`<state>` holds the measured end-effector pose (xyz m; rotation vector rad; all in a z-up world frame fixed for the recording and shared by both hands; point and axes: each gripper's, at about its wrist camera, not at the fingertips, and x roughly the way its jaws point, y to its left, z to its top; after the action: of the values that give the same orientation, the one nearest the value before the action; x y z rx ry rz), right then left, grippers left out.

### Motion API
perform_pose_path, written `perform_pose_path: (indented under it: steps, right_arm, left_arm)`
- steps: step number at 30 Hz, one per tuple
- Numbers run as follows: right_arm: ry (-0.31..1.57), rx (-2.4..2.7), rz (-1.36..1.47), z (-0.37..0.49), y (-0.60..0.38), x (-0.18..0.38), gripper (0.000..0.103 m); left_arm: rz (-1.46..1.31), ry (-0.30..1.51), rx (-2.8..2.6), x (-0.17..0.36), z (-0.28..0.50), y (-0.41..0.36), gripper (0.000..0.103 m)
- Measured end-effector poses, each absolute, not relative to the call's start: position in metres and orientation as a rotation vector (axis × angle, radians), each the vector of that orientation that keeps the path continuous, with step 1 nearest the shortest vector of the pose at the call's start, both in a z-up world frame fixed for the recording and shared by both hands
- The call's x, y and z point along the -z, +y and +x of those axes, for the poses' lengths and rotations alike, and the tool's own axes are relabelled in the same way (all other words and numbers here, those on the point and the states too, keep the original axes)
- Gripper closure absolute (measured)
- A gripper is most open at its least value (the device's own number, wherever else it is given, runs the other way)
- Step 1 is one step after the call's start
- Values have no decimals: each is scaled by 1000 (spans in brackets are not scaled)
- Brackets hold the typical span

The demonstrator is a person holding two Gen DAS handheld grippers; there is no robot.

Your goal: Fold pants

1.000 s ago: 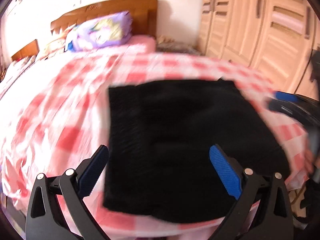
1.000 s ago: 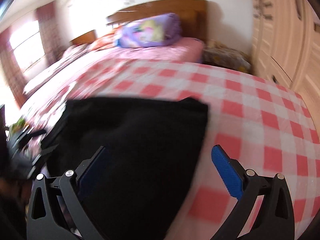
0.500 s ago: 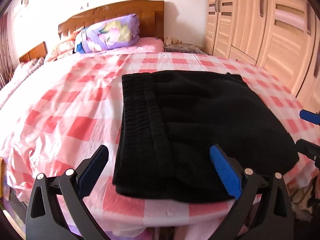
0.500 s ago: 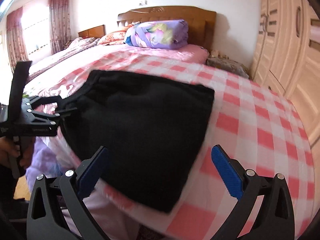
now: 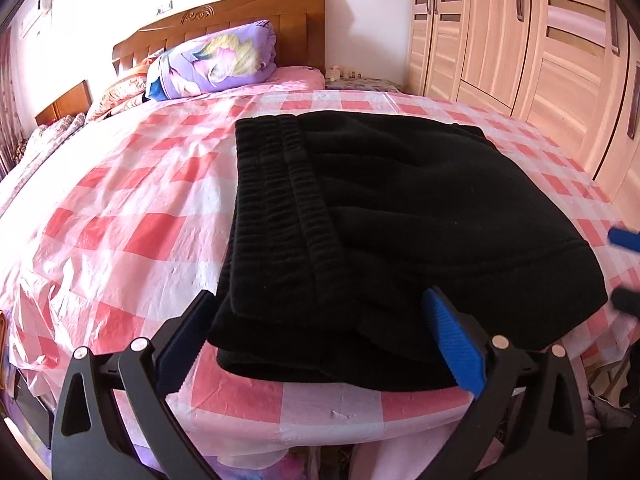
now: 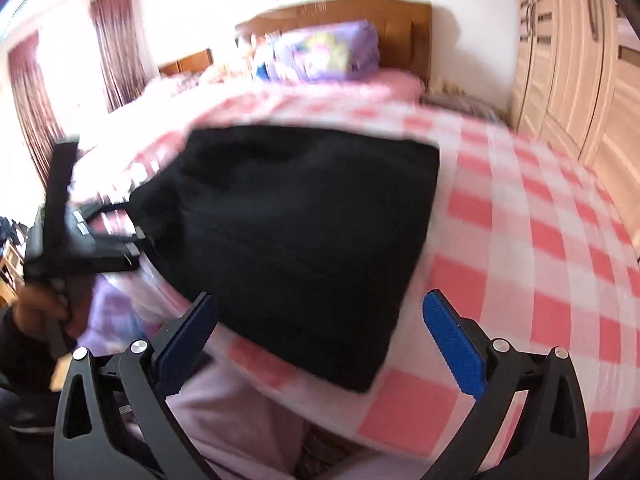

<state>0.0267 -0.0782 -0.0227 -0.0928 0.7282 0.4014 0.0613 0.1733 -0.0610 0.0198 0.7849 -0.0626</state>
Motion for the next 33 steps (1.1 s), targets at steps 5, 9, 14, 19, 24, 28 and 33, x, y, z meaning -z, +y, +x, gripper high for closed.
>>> perform_pose_path:
  steps: [5, 9, 14, 19, 24, 28, 33]
  right_arm:
    - [801, -286, -143, 60, -76, 51, 4]
    - [861, -351, 37, 67, -95, 64, 4]
    - [794, -308, -42, 49, -86, 42, 4]
    - [646, -375, -37, 16, -81, 4, 4]
    - [518, -390, 19, -18, -87, -18, 4]
    - [512, -358, 16, -28, -86, -23, 4]
    - [585, -336, -17, -30, -79, -10, 4]
  left_arm:
    - [20, 784, 65, 62, 61, 174, 1]
    - [28, 785, 63, 62, 60, 174, 1]
    - [33, 794, 39, 58, 60, 171, 1]
    - [90, 744, -66, 40, 48, 159, 1]
    - [156, 533, -156, -5, 10, 147, 1]
    - [161, 452, -214, -31, -17, 136, 1]
    - [132, 506, -199, -27, -29, 116, 1]
